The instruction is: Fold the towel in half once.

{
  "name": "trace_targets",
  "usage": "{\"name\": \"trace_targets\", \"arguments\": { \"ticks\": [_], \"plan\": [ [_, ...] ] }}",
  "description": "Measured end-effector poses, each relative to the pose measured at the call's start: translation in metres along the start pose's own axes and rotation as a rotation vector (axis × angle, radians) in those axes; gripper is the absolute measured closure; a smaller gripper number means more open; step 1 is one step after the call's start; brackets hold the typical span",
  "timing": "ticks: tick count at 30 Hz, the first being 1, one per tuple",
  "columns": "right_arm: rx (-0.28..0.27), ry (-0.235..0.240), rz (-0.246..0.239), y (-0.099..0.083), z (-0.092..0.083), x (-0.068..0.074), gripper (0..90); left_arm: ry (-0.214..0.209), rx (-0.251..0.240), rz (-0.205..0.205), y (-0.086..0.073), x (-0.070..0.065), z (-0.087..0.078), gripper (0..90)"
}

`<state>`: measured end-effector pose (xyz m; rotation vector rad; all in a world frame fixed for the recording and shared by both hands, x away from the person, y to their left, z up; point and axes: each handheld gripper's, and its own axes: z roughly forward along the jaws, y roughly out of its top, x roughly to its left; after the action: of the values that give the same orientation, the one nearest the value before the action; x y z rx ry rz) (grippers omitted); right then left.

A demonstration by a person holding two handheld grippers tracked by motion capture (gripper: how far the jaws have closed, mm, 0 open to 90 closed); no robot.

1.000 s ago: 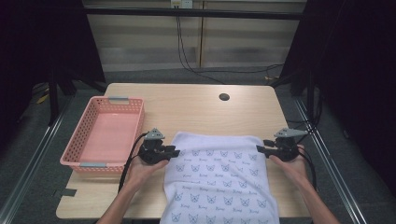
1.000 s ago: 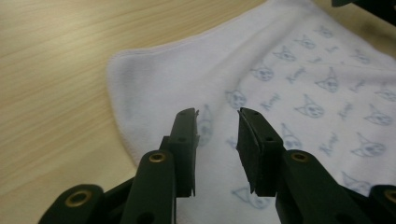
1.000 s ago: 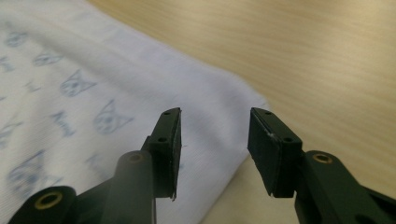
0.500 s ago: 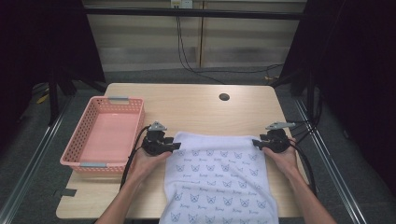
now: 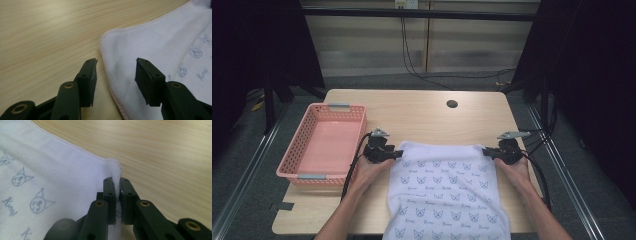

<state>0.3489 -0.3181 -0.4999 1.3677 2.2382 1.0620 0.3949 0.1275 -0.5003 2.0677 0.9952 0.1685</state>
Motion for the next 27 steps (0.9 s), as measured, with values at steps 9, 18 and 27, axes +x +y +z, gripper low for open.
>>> {"name": "trace_targets", "arguments": {
  "ticks": [9,18,27],
  "plan": [
    [-0.035,0.036,0.024,0.004,-0.006,-0.003,85.2,-0.075,0.036,0.046,0.007,-0.002,0.016,86.1],
    [-0.178,0.057,0.054,0.034,-0.046,-0.019,85.5,-0.122,-0.177,0.051,0.047,-0.006,-0.035,87.0],
    [-0.258,0.039,0.024,0.093,-0.073,-0.026,85.5,-0.078,-0.264,0.104,0.107,-0.001,-0.071,87.1]
  ]
}}
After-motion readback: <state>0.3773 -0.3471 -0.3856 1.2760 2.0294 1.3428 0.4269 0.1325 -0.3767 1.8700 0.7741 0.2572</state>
